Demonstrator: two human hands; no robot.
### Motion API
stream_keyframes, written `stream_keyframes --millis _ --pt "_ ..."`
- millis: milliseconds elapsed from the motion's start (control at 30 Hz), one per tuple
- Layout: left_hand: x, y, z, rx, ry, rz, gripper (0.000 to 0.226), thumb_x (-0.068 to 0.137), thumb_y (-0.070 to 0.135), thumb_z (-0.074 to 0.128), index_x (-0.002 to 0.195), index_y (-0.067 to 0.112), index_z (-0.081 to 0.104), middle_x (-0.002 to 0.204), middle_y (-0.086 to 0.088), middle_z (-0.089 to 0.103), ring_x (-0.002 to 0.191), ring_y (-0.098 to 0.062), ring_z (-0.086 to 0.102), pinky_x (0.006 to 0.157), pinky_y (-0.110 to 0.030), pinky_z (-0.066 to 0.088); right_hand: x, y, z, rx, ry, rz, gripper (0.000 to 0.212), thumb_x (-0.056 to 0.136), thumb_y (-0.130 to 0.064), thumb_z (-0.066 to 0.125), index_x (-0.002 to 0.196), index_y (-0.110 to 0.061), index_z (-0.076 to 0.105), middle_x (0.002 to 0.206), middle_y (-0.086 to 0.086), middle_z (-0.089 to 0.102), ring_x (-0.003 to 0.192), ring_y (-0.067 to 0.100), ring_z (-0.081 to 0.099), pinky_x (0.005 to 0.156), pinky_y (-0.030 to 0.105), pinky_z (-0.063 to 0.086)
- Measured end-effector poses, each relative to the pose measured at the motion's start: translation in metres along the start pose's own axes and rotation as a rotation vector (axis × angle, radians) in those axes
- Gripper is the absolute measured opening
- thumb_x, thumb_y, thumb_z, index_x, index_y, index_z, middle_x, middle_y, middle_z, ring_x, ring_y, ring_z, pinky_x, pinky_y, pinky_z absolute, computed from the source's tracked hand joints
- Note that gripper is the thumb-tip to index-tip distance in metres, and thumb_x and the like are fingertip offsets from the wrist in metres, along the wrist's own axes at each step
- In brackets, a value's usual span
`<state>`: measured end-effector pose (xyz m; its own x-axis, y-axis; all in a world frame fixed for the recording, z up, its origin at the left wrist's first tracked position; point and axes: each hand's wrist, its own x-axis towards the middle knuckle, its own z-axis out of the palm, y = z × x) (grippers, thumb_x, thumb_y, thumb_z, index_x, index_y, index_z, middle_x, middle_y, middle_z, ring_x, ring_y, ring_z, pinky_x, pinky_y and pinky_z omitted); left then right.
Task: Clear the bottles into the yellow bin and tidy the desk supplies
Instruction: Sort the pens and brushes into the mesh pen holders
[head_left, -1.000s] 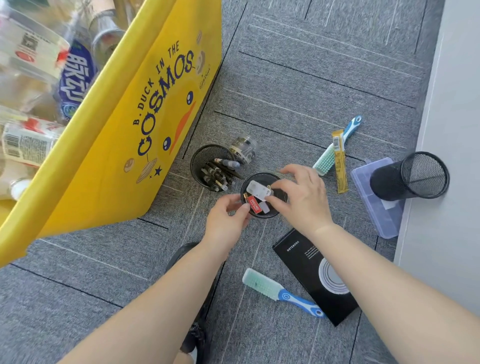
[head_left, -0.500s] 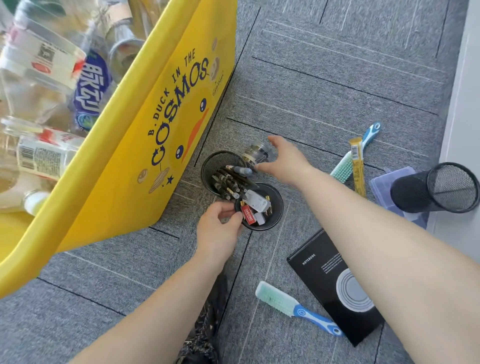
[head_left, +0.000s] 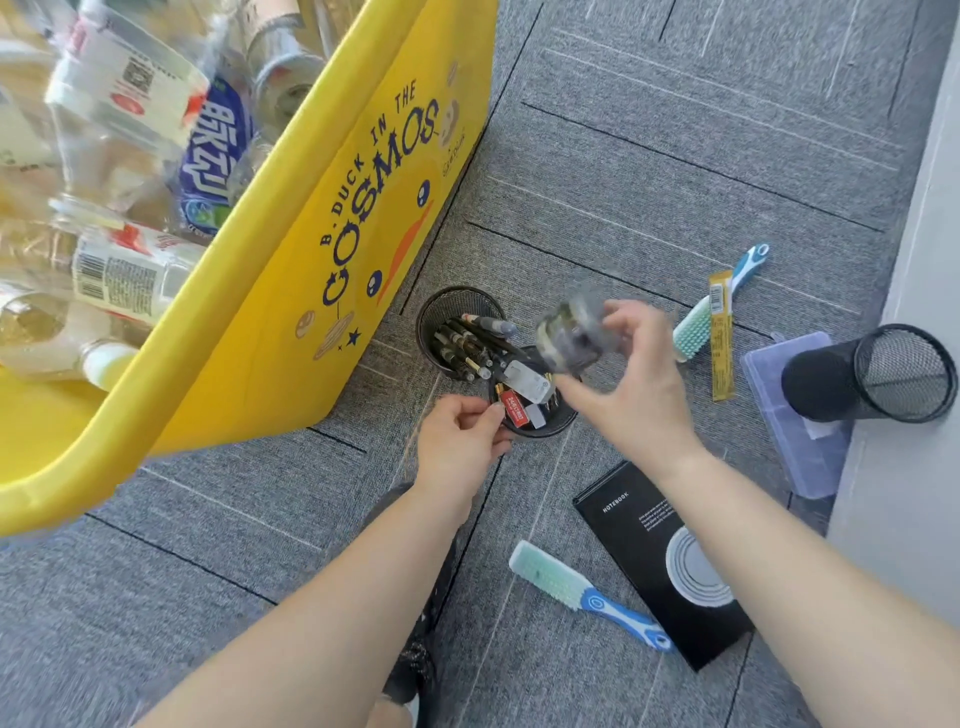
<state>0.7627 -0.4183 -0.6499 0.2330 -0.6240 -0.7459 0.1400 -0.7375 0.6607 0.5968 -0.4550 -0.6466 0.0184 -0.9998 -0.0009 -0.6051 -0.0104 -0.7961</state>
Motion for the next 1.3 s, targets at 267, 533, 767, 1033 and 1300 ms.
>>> stream_keyframes --millis 267,533,767,1033,1300 --pt "-0.003 0.002 0.006 -0.017 -0.01 0.029 0.01 0.093 0.008 0.057 0.087 0.014 0.052 0.08 -0.006 0.062 0.065 -0.012 0.065 0.07 -0.023 0.058 -0.031 0.017 0.006 -0.27 -0.209 -0.155 0.027 0.081 -0.028 0.066 0.101 -0.01 0.059 0.13 0.011 0.051 0.118 0.031 0.049 0.094 0.045 0.047" --pt "-0.001 -0.013 0.004 0.049 -0.112 0.043 0.019 0.097 0.019 0.05 0.113 0.01 0.053 0.104 -0.009 0.065 0.088 -0.009 0.067 0.069 -0.015 0.055 -0.009 0.038 -0.022 -0.12 -0.009 0.168 0.031 0.091 -0.03 0.057 0.115 -0.012 0.053 0.128 0.004 0.049 0.124 0.018 0.043 0.103 0.027 0.03" --pt "-0.005 -0.03 0.011 0.268 -0.207 0.02 0.021 0.095 0.035 0.052 0.11 0.021 0.052 0.11 -0.001 0.063 0.098 -0.011 0.064 0.088 -0.031 0.052 -0.005 0.085 -0.05 -0.326 -0.026 0.47 0.038 0.09 -0.021 0.058 0.125 -0.012 0.051 0.135 0.008 0.043 0.127 0.026 0.039 0.103 0.035 0.032" --pt "-0.023 -0.055 0.02 1.027 -0.484 0.21 0.035 0.087 0.03 0.064 0.121 0.026 0.056 0.125 0.006 0.056 0.11 -0.009 0.053 0.096 -0.029 0.042 -0.076 0.08 -0.057 -0.352 -0.159 0.485 0.035 0.09 -0.021 0.058 0.123 -0.013 0.054 0.132 0.006 0.048 0.125 0.026 0.04 0.104 0.035 0.032" --pt "-0.027 -0.1 0.003 1.865 -0.596 0.633 0.066 0.075 0.036 0.074 0.132 0.025 0.043 0.126 -0.002 0.043 0.114 -0.023 0.045 0.094 -0.039 0.043 -0.129 0.091 -0.051 -0.332 -0.122 0.529 0.032 0.09 -0.021 0.057 0.122 -0.015 0.055 0.131 0.005 0.048 0.125 0.025 0.041 0.104 0.035 0.031"
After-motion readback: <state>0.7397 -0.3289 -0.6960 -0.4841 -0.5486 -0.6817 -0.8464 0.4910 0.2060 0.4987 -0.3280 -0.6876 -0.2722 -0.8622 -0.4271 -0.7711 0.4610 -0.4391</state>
